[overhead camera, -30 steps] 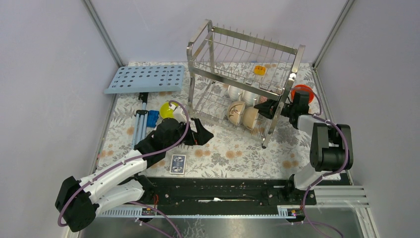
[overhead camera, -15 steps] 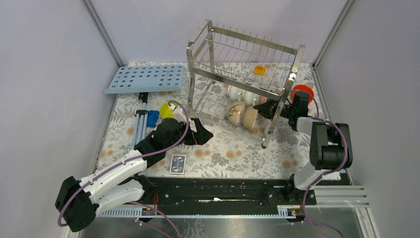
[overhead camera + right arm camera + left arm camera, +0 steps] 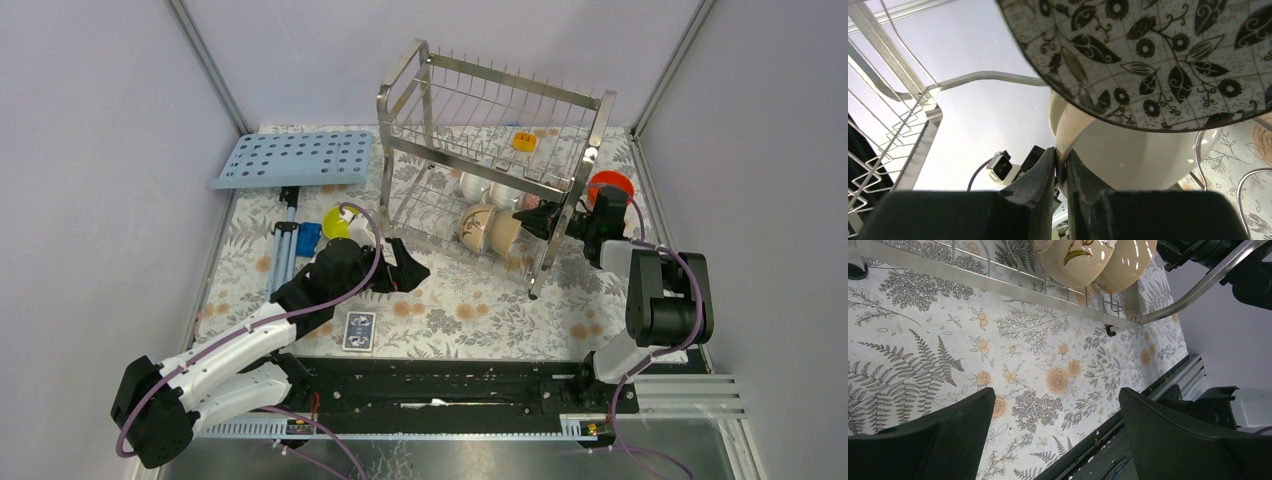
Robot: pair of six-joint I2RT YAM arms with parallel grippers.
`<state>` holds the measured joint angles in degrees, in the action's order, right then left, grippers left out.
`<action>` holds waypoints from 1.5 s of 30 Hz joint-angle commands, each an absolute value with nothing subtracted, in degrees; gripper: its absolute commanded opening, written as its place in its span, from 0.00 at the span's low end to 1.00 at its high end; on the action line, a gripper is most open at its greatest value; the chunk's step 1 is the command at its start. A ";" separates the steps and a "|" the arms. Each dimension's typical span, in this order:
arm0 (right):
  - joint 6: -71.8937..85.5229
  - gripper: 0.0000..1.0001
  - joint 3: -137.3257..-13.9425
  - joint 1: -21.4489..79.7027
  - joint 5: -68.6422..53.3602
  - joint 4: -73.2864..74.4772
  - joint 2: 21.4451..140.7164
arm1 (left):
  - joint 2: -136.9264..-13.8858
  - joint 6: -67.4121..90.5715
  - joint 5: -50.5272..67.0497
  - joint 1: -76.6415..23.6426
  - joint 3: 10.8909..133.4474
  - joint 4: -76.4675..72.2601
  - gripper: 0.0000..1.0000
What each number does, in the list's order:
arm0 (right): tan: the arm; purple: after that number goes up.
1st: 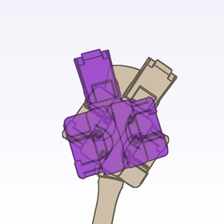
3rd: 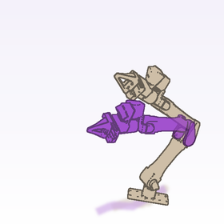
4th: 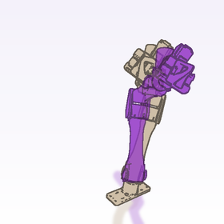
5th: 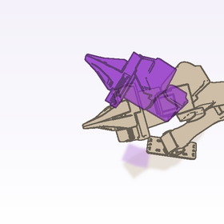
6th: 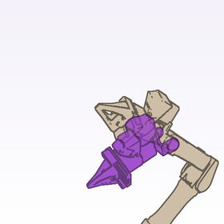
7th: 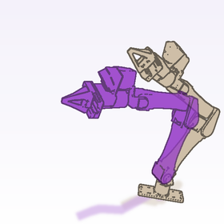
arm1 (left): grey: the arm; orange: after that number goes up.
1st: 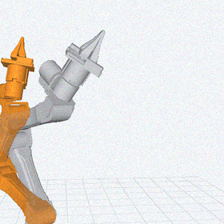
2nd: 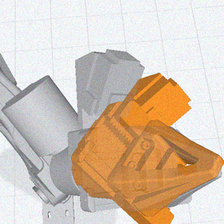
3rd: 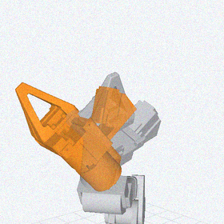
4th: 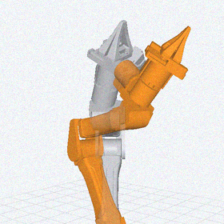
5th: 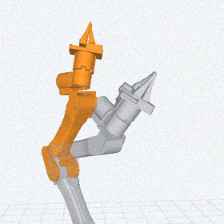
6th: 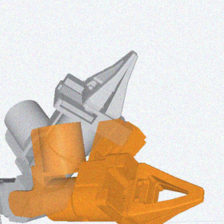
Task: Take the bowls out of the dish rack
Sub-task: Pick up the bowl from the dish rack, then place the bowl at the center of the board.
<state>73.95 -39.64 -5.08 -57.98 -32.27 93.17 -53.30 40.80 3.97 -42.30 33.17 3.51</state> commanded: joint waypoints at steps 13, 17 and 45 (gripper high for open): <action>82.12 0.00 -40.06 -8.59 -60.47 -46.75 88.54 | -52.02 40.61 3.26 -42.49 32.97 2.26 0.99; 81.83 0.00 -39.57 -9.02 -61.29 -45.63 86.35 | -52.24 40.52 3.16 -42.54 33.16 2.23 0.99; 98.77 0.00 -29.03 -22.16 -46.52 -66.63 72.47 | -47.84 40.00 2.07 -42.52 34.00 6.20 0.99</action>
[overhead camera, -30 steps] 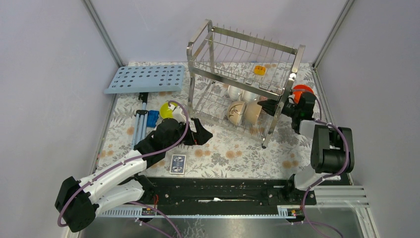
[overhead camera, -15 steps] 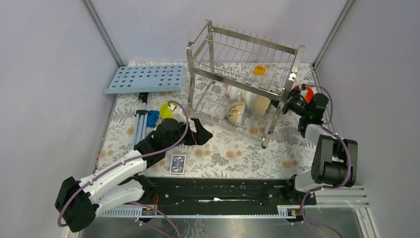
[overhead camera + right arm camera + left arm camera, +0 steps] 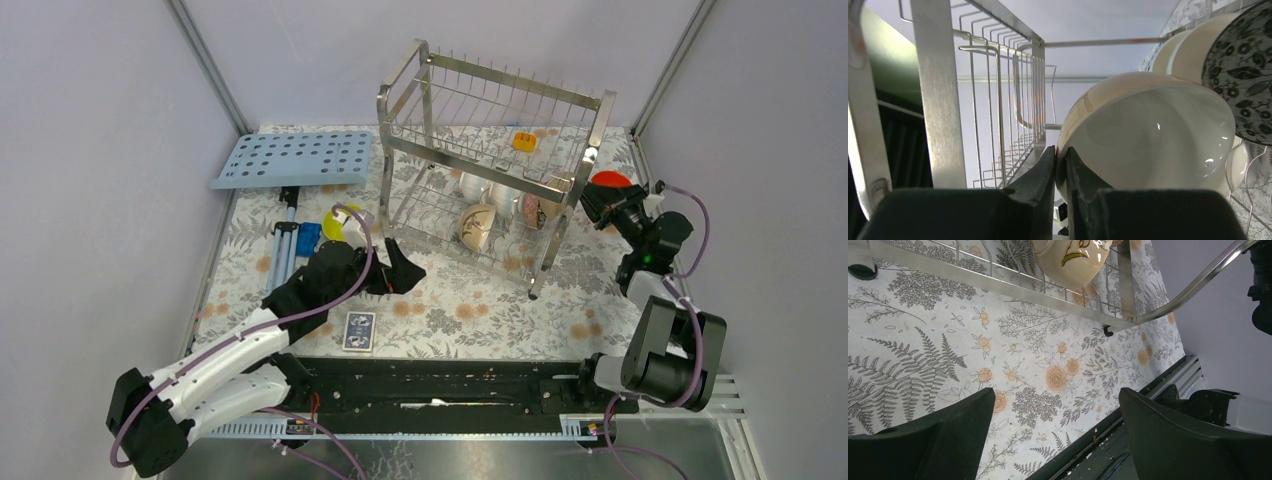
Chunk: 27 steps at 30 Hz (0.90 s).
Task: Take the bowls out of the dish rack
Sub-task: Place the bowl at the center of the board.
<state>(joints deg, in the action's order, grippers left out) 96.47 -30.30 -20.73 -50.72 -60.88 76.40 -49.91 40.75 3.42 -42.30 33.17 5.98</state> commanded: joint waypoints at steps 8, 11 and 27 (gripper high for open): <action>89.44 0.00 -29.87 -22.59 -41.45 -49.03 62.64 | -45.26 40.08 1.71 -42.51 34.18 8.40 0.99; 84.48 0.00 -31.77 -22.51 -38.10 -39.21 58.80 | -44.60 40.00 1.70 -42.53 34.25 9.13 0.99; 53.97 0.00 -72.11 -18.69 -8.60 12.01 50.78 | -42.31 37.62 0.19 -42.49 37.79 14.46 0.99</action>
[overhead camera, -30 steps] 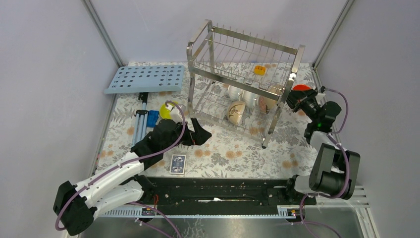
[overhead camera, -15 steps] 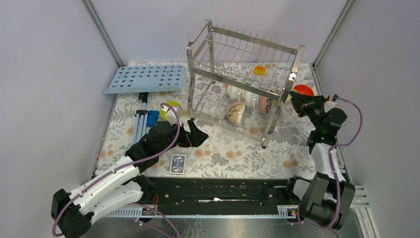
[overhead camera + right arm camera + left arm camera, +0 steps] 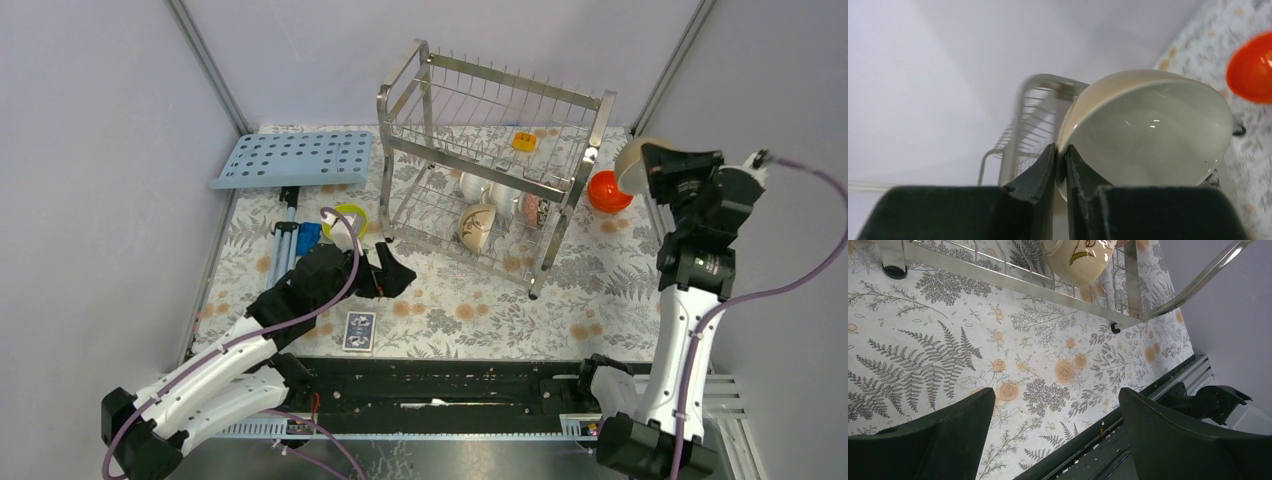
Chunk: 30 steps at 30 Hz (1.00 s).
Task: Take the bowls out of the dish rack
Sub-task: Place the bowl at the center of the board.
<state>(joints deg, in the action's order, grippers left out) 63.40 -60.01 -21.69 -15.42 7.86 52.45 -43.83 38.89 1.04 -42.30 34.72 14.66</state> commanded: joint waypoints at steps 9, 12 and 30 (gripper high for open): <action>38.86 0.00 -99.11 -7.84 -15.04 24.66 55.58 | -40.79 36.91 -5.03 -42.47 40.61 20.55 0.99; 36.82 0.00 -107.67 -4.93 -20.45 28.21 59.10 | -40.31 36.62 -6.60 -42.53 41.66 22.58 0.99; 29.11 0.00 -143.93 25.92 -20.39 36.32 89.22 | -34.76 38.14 -15.21 -42.43 46.55 34.03 0.99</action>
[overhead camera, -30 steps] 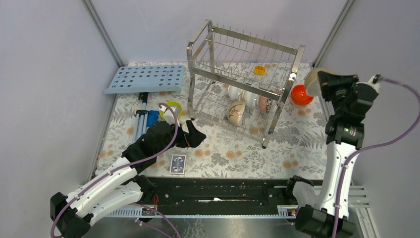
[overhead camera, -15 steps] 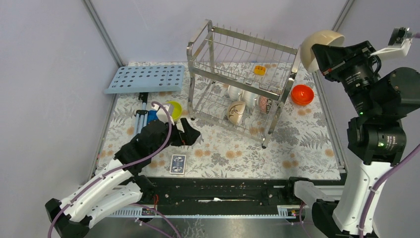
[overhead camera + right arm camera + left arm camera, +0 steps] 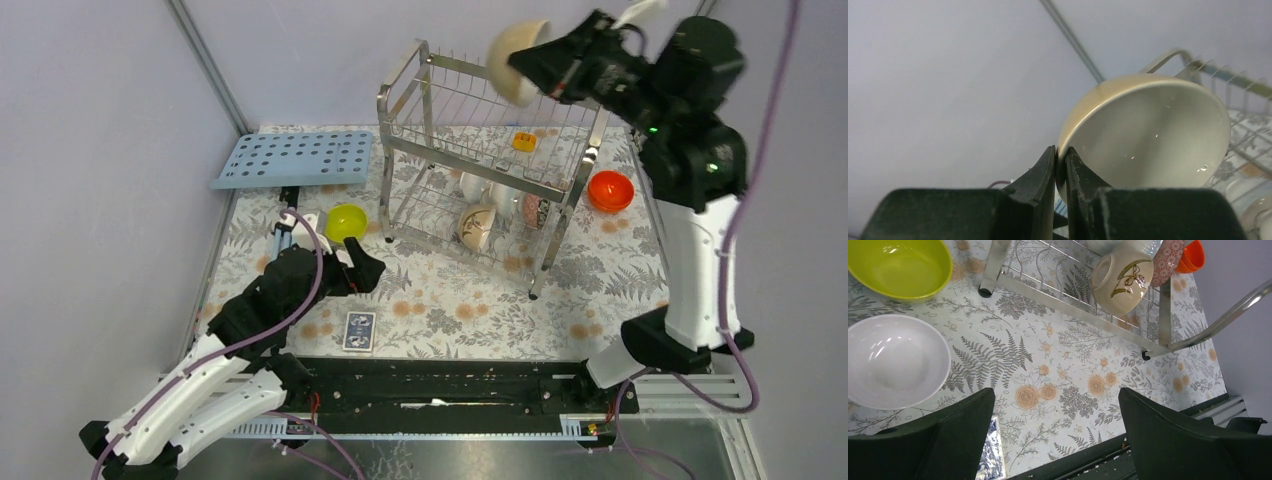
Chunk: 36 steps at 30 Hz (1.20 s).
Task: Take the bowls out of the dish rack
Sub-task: Place the bowl at the center of the board.
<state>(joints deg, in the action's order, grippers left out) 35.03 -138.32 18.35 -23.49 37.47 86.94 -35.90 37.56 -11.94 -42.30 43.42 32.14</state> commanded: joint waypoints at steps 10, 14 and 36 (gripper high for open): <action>10.56 0.00 -136.39 53.70 -4.22 42.32 88.95 | -32.77 37.80 -23.60 -42.45 51.43 40.57 0.99; 4.46 0.00 -125.60 65.13 8.23 44.55 85.09 | -30.99 39.21 -29.45 -42.41 52.76 41.72 0.99; 0.46 0.00 -68.28 99.87 40.82 42.37 73.93 | -33.57 27.46 -5.02 -42.44 52.86 36.45 0.99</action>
<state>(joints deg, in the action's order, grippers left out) 3.31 -73.47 96.25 32.58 46.22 78.19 -33.56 31.92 -17.41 -42.30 53.49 40.49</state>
